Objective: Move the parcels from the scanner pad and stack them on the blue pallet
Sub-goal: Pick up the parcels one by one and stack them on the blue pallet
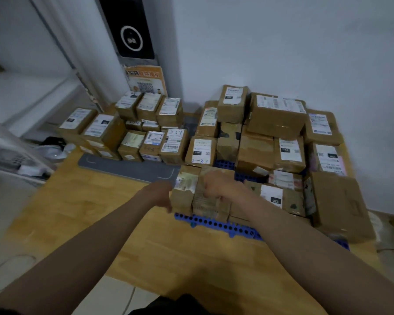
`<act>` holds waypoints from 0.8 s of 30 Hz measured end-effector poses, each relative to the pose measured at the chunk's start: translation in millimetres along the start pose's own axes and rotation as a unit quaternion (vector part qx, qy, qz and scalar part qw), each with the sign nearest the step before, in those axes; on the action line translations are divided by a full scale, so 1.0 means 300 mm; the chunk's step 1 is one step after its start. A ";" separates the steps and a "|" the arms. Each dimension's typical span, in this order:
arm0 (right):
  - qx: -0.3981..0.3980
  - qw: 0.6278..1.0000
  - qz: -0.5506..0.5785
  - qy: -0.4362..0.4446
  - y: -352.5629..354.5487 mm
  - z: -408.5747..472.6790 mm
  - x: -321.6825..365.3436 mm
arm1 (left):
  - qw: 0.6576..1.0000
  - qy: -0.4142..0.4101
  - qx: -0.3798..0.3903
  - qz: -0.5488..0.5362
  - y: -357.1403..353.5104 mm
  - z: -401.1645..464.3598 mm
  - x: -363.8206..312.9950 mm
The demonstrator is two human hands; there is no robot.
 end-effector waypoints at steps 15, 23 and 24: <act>0.028 0.996 -0.076 0.044 0.008 0.187 0.402 | 0.997 0.051 -0.031 -0.042 0.060 -0.030 0.499; -0.019 0.999 0.043 0.005 -0.015 0.380 0.511 | 0.999 0.000 -0.040 -0.027 0.166 0.141 0.672; -0.034 0.997 0.064 0.000 -0.026 0.407 0.515 | 0.999 -0.008 -0.043 -0.023 0.177 0.164 0.688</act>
Point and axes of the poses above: each hand's wrist, its own z-axis towards the middle knuckle, its own y-axis out of the back of the hand, x = y × z, the point moved 5 cm from there along z, towards the middle knuckle, and after that the axes turned 10 degrees about x, right-handed, at the moved point
